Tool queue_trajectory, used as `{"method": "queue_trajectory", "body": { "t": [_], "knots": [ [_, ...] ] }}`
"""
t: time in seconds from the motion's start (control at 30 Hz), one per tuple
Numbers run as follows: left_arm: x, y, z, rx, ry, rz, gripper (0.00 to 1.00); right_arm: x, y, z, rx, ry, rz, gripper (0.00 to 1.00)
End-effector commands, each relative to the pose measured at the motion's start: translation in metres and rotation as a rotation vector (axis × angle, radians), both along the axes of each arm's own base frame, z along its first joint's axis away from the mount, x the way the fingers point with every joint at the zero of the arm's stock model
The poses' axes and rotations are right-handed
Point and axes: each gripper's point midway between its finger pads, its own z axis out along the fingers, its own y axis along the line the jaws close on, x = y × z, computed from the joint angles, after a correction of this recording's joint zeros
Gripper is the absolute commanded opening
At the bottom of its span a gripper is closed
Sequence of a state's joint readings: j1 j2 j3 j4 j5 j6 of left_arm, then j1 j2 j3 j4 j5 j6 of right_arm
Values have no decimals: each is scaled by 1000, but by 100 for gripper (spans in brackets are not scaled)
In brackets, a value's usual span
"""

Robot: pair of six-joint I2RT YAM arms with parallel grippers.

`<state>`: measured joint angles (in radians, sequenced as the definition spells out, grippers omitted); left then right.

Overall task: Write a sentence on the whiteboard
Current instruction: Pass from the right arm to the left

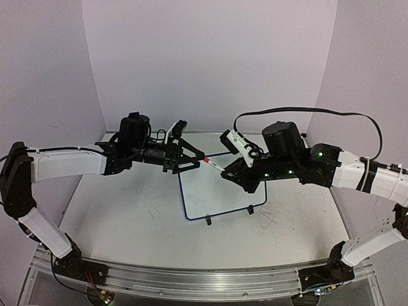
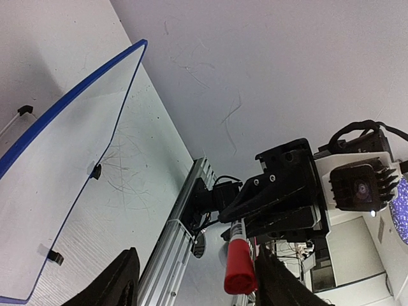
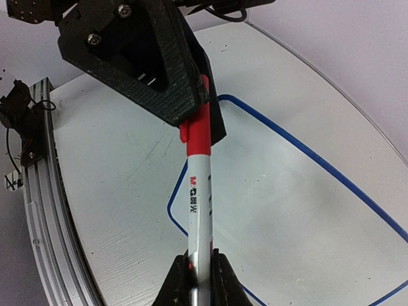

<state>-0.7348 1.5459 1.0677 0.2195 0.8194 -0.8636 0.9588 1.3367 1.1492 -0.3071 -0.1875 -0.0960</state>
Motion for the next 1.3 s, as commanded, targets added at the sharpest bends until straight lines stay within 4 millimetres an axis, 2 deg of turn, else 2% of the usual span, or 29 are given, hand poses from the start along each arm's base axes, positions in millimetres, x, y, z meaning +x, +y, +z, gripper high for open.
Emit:
{"method": "queue_trajectory", "body": {
  "t": [0.0,0.23,0.63,0.87,0.9,1.03,1.07,1.1,1.2,1.23,1.27],
  "knots": [
    [-1,-7,18,-24,-43,-4,58,-3,7,4,26,-19,43,0],
    [-4,-7,26,-36,-58,-14,47,-4,9,-2,18,-17,54,0],
    [-14,-10,23,-33,-50,-48,17,1,9,-6,9,-24,33,0],
    [-15,-9,29,-41,-75,-46,5,9,3,-6,11,-27,-33,2],
    [-15,-8,32,-46,-86,-46,1,11,1,-5,18,-30,-50,9],
    [-16,-5,47,-68,-159,-31,0,11,-2,6,120,-5,-90,77],
    [-15,-2,53,-75,-187,-15,0,12,-3,10,164,10,-121,90],
    [-14,0,60,-83,-214,1,0,14,-5,14,207,24,-150,98],
    [-9,6,80,-106,-286,61,0,15,-11,33,368,48,-199,98],
    [-8,7,86,-112,-301,76,0,11,-11,48,457,47,-181,98],
    [-6,8,92,-119,-312,91,0,4,-10,54,510,50,-146,98]
  ]
}}
